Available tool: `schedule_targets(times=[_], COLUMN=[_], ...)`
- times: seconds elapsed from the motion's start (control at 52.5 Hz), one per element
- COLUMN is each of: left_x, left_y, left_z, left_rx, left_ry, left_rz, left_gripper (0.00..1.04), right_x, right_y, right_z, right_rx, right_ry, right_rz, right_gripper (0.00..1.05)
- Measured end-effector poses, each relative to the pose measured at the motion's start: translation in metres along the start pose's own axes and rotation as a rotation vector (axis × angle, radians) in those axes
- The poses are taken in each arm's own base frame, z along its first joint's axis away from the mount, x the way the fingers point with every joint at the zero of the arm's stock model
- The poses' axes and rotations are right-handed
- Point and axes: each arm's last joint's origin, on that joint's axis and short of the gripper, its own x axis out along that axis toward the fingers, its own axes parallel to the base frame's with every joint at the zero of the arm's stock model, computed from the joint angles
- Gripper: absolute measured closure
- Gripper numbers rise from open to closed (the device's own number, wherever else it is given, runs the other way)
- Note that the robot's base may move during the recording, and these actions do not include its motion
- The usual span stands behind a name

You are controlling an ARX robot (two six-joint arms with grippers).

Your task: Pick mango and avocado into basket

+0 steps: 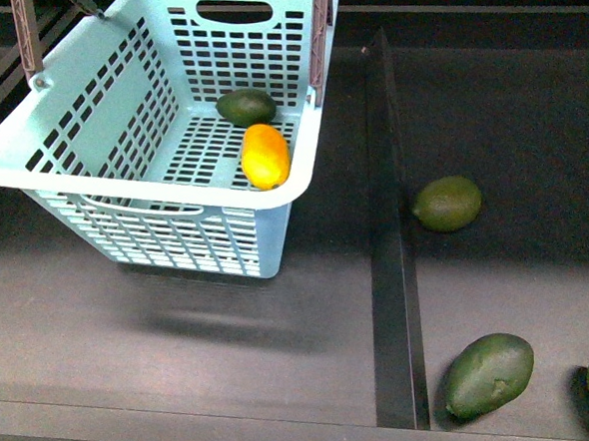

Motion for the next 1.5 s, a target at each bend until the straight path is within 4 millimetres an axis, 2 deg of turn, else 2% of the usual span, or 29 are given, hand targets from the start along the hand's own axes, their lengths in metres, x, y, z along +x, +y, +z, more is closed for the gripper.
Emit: schedule_targets(times=[0.133, 0.267, 0.495, 1.505], left_x=[-0.016, -0.029, -0.045, -0.082], left_y=[0.006, 0.006, 0.005, 0.005], left_z=[-0.004, -0.016, -0.01, -0.011], left_rx=[0.002, 0.003, 0.003, 0.003], left_ry=[-0.003, 0.006, -0.014, -0.021], left_rz=[0.019, 0.02, 0.02, 0.02], left_gripper=[1.02, 1.02, 1.02, 1.02], right_x=[0.0, 0.0, 0.0, 0.0], right_y=[0.0, 0.0, 0.0, 0.0], right_z=[0.0, 0.0, 0.0, 0.0], right_rx=[0.0, 0.0, 0.0, 0.0], right_ry=[0.0, 0.0, 0.0, 0.0], right_rz=[0.0, 0.0, 0.0, 0.0], right_gripper=[0.09, 0.09, 0.09, 0.09])
